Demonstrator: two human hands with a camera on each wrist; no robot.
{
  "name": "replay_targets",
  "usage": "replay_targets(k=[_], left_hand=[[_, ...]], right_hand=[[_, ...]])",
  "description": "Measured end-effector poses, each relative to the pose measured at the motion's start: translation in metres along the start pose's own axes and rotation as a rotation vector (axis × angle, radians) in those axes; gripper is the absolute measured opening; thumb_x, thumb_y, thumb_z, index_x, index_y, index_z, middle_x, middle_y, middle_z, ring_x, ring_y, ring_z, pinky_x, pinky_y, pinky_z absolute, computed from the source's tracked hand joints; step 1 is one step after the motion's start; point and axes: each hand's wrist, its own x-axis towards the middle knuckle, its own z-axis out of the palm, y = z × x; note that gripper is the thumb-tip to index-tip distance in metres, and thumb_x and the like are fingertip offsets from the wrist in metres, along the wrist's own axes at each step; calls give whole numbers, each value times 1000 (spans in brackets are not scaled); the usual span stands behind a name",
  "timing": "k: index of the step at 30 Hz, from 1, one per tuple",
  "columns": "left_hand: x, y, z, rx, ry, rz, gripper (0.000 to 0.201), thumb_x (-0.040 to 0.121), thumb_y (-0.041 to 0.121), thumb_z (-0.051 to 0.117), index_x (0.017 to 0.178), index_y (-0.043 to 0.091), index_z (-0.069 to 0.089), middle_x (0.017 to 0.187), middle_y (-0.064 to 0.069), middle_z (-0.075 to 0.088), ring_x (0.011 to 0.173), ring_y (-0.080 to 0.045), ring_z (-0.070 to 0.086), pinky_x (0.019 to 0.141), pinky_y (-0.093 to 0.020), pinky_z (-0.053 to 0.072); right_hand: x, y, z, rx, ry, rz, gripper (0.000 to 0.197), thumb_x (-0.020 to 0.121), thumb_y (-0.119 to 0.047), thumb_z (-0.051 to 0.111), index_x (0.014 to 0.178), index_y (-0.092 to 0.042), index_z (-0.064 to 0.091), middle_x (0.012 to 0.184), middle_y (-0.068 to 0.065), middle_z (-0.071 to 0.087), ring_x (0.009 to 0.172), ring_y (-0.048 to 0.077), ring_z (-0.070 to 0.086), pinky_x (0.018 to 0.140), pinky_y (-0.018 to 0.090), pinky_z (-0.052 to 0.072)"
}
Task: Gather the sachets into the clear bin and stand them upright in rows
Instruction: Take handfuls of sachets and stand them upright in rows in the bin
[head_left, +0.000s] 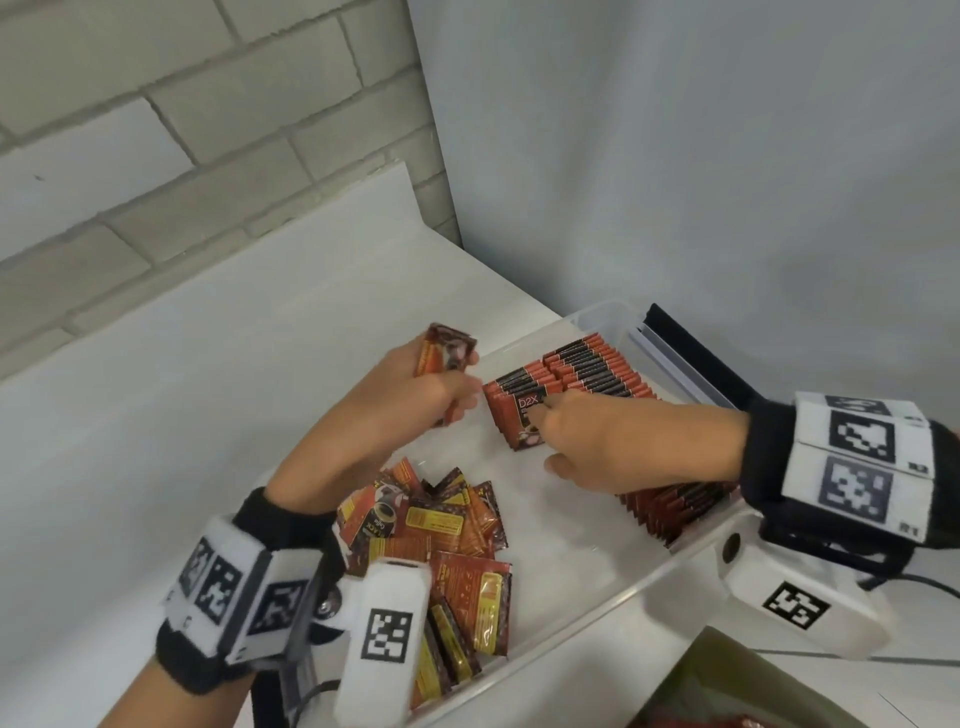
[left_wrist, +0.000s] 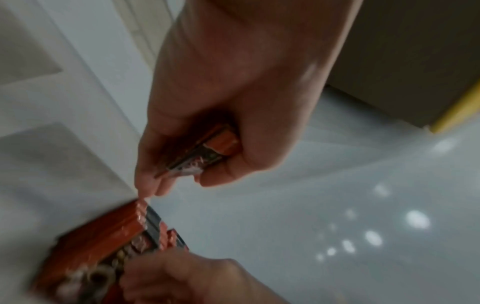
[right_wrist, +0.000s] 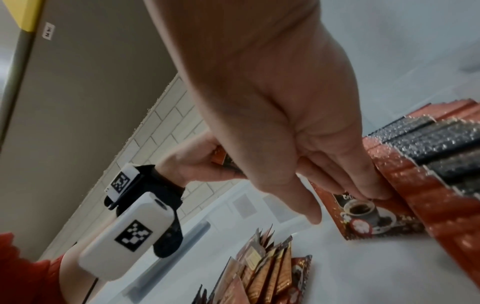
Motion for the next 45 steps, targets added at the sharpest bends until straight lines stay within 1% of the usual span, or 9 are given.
replay_targets(k=[5,12,19,22,25,32,36,40,45], left_hand=[[-2,-16,11,-360,-32,-252,20,88,-2,55,108,2,57,115,-25,60,110,-31,60,95,-34,48],[-1,-15,36,-514,-16,-277,18,88,-7,51,93,7,62,71,-4,68,77,-17,57,77,-27,47],[-4,-17,38,-607,3,-320,19,88,-5,51,94,7,64,74,-5,71,79,-17,61,81,-31,51],[-5,-17,43,-697,-26,-315,25,87,-8,50,102,7,64,101,-14,70,96,-23,60,101,-41,45],[-5,-18,44,-746,-40,-322,29,88,-8,50,109,7,62,114,-17,68,99,-23,61,100,-38,45],[-6,-24,38,-661,-16,-315,20,86,-8,53,99,5,62,89,-13,65,93,-25,57,94,-38,48],[-18,-17,23,-534,-20,-210,19,81,-6,60,97,3,64,105,-21,67,102,-30,61,94,-35,47],[-19,4,8,-608,-86,-22,38,66,5,67,103,-1,63,97,-21,72,96,-30,70,84,-31,58],[2,20,17,-625,-75,147,30,74,6,69,103,-1,66,101,-19,71,91,-26,69,88,-36,55]], right_hand=[[-2,-1,-2,20,3,10,39,102,-23,43,138,-7,42,131,9,51,118,26,54,99,32,46],[1,-5,2,-7,-12,7,43,102,-24,43,141,-7,38,133,10,49,118,26,53,101,36,46],[-1,-1,4,27,-6,-14,39,102,-25,44,137,-8,41,128,8,52,115,26,55,98,35,47],[-1,0,4,28,-7,-12,35,102,-25,43,132,-8,46,126,8,55,113,24,56,97,34,47],[0,0,6,24,-11,-16,34,102,-24,43,131,-7,47,126,9,54,113,25,57,97,35,48],[1,1,5,42,-17,-31,33,101,-24,44,130,-7,47,125,10,56,111,26,59,94,36,51],[-15,8,-9,186,53,-75,24,100,-30,49,112,-10,54,103,3,63,92,18,62,77,27,51],[-30,24,-27,590,105,-73,49,83,-43,70,123,-20,55,105,-10,69,95,6,66,90,26,52],[-38,33,-28,1139,255,-84,52,65,-41,76,106,-11,63,96,7,73,89,19,71,84,26,56]])
